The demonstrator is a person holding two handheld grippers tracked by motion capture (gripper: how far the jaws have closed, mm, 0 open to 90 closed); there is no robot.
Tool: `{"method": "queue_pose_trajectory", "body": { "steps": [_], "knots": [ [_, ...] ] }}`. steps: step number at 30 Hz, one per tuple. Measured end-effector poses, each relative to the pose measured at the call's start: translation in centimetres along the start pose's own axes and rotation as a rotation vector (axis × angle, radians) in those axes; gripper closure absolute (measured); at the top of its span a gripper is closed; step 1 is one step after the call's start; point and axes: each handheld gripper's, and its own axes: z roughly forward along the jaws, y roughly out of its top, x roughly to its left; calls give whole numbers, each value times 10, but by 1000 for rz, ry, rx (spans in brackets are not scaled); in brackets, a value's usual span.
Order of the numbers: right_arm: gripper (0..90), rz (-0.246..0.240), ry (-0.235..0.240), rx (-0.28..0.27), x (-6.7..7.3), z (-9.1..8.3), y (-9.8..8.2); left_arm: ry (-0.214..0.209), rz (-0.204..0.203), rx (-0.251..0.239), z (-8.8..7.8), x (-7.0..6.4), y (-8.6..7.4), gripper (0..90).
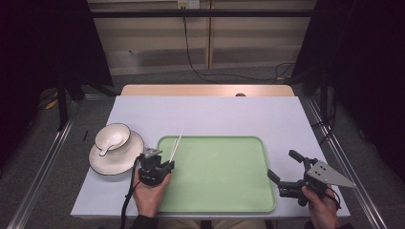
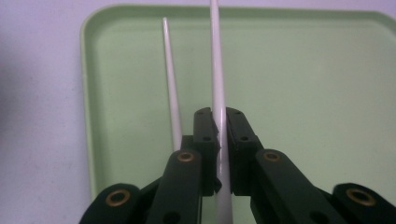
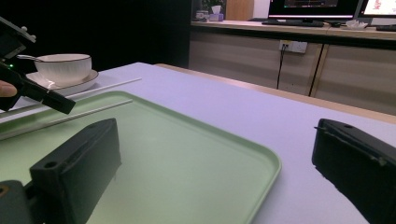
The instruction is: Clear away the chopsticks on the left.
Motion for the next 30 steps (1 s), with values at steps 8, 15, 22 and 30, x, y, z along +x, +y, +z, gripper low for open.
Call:
{"method": "queue_pose_trajectory", "body": {
  "steps": [8, 15, 22, 30],
  "knots": [
    [7, -2, 1, 3, 0, 0, 0, 49, 0, 50, 7, -9, 3, 846],
    [7, 2, -1, 3, 0, 0, 0, 81, -55, 79, 11, -11, 1, 846],
    [7, 3, 0, 3, 0, 0, 0, 87, -67, 87, 13, -12, -3, 846],
    [7, 0, 1, 4, 0, 0, -1, 98, -67, 89, 13, -12, -4, 844]
  ]
}}
